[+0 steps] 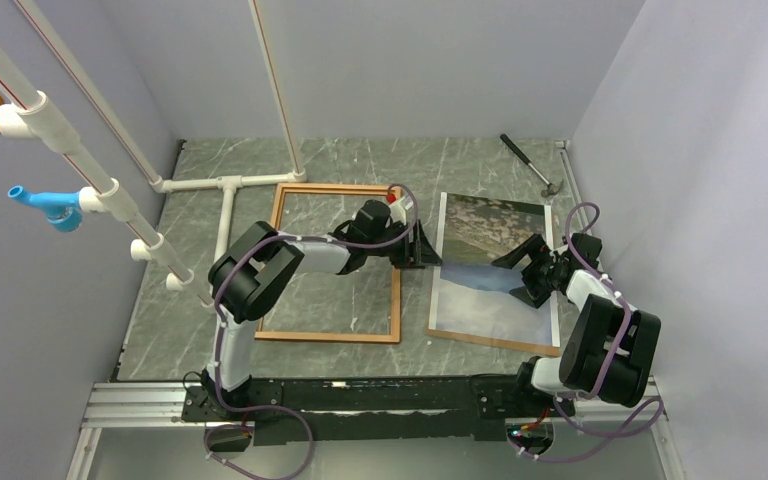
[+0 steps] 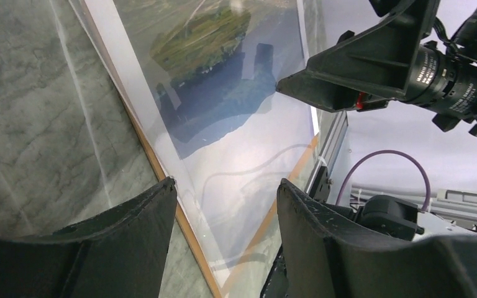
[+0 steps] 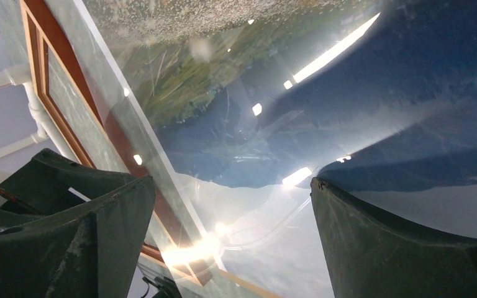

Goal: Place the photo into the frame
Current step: Pick up the photo frame item at the center of the board.

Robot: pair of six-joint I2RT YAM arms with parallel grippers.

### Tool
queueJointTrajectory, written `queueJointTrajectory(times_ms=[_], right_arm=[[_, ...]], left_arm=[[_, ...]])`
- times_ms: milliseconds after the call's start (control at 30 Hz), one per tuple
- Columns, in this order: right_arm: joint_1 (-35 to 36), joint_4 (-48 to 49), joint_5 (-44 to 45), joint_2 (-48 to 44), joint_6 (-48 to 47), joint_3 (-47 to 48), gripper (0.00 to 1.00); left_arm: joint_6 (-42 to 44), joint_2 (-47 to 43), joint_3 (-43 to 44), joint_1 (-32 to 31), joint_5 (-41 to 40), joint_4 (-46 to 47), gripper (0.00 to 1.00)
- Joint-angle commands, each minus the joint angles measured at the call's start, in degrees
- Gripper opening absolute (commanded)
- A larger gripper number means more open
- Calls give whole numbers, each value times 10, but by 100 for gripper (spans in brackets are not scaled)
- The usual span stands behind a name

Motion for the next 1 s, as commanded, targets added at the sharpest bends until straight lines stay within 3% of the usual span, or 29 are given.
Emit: queueJointTrajectory(times_ms=[0,233,533,967], right_arm=[[6,-55,52,31,-21,-41,99],[5,-55,48,29,-23,-41,99],[6,-69,39,12,-31,-30,99],[16,-80,-1,-39,-54,-11,100]], left_arm=[[39,16,52,-41,33,-83,62],[34,10,38,-41,13,-89,47],[17,-9,6,-37,-6,-58,0],[11,-104,-74,-12,-64,-31,0]])
